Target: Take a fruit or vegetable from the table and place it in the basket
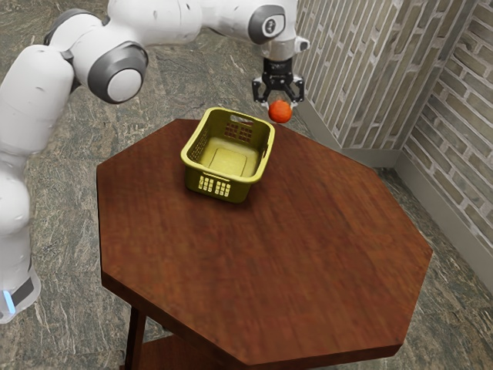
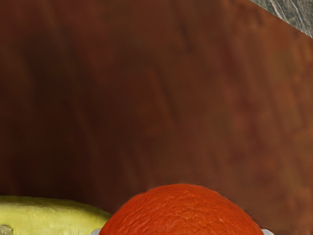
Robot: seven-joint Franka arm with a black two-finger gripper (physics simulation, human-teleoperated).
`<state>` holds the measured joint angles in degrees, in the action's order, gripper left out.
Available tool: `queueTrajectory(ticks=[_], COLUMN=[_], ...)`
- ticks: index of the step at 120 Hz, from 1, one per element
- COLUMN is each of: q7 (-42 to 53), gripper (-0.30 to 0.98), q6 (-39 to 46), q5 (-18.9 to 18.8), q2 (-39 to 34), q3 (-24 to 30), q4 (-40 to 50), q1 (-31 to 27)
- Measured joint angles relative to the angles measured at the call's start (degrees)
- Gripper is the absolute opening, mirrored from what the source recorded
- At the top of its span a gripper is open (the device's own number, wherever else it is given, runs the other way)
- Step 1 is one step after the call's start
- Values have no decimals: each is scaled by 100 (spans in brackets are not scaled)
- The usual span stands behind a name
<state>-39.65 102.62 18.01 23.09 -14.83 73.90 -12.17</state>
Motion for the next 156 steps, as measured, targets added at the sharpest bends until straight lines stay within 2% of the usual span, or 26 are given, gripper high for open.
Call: queueTrajectory(ticks=[34,69,90,105,125,156], q7=[39,83,105,118,132,152], gripper=[11,12,43,57,64,67], q6=[-1056,-1574,-1643,-1642,-1641,-1654], q5=[-182,-326,-267,-227,-208,-209], q2=[-266,-570,-565,-573,-591,-736], q3=[-23,-5,18,39,50,43], q4=[328,832,848,847,848,780], q1=[11,19,24,41,40,34])
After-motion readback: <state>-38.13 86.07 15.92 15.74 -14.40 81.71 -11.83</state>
